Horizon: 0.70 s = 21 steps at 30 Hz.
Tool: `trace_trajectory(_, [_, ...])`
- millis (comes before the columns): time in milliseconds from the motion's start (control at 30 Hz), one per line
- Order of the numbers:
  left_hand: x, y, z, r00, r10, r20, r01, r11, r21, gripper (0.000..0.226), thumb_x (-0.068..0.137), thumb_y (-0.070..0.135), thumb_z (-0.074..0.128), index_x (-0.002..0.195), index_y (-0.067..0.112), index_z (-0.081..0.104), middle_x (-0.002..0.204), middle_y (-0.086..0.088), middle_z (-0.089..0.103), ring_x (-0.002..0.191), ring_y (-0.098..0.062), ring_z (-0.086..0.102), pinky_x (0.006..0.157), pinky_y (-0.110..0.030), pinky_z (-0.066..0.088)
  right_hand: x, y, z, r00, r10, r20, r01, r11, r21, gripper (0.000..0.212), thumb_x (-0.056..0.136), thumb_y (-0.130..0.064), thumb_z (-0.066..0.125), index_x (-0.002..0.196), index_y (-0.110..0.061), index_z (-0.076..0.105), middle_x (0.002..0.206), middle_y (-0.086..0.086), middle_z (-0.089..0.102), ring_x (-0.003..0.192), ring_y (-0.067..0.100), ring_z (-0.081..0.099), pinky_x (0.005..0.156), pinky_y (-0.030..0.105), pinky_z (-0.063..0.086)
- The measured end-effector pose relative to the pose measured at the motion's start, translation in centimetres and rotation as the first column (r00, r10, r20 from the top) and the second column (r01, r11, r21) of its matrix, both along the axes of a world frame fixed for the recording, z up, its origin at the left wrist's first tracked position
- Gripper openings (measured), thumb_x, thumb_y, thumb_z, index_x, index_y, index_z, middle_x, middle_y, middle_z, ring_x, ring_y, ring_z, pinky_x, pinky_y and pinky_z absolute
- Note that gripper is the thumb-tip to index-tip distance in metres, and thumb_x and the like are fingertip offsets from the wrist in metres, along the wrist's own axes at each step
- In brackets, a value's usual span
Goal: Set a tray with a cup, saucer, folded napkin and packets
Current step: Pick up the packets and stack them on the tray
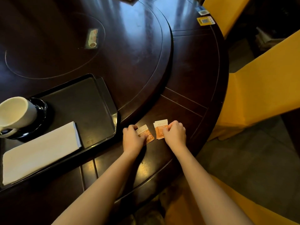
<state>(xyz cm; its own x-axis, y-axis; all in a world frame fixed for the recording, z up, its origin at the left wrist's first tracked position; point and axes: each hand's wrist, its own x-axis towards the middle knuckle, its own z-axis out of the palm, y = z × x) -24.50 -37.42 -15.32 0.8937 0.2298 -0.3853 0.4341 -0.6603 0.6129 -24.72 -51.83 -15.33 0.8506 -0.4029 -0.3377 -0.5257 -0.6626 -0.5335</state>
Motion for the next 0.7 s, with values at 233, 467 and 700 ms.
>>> trace_trajectory(233, [0.3, 0.1, -0.5, 1.0, -0.003, -0.023, 0.004, 0.999, 0.052, 0.051, 0.072, 0.022, 0.077, 0.116, 0.01, 0.052, 0.118, -0.008, 0.051, 0.104, -0.021, 0.053, 0.086, -0.032, 0.047, 0.8, 2.1, -0.1, 0.995, -0.032, -0.091, 0.018, 0.989, -0.15, 0.061, 0.079, -0.038, 0.069, 0.123, -0.005, 0.041, 0.128, 0.016, 0.051, 0.12, 0.03, 0.046, 0.095, 0.042, 0.042])
trace_trajectory(467, [-0.6, 0.1, -0.1, 0.991, -0.067, 0.117, 0.075, 0.995, -0.061, 0.026, 0.08, 0.015, 0.068, 0.096, 0.024, 0.051, 0.1, 0.004, 0.053, 0.093, -0.011, 0.053, 0.08, -0.026, 0.048, 0.3, 1.6, -0.5, 0.998, 0.005, 0.068, -0.007, 1.0, 0.03, 0.034, 0.081, -0.023, 0.068, 0.108, -0.014, 0.049, 0.117, 0.007, 0.054, 0.111, 0.023, 0.052, 0.091, 0.038, 0.049])
trace_trajectory(700, [-0.5, 0.7, 3.4, 0.992, 0.086, 0.097, -0.019, 0.84, -0.542, 0.022, 0.084, 0.014, 0.064, 0.105, 0.021, 0.059, 0.101, 0.0, 0.068, 0.086, -0.011, 0.067, 0.072, -0.025, 0.056, 0.4, 1.0, 3.6, 0.976, -0.154, 0.154, -0.009, 0.678, 0.735, 0.026, 0.083, -0.013, 0.066, 0.108, -0.017, 0.061, 0.102, -0.001, 0.069, 0.089, 0.008, 0.069, 0.068, 0.018, 0.056])
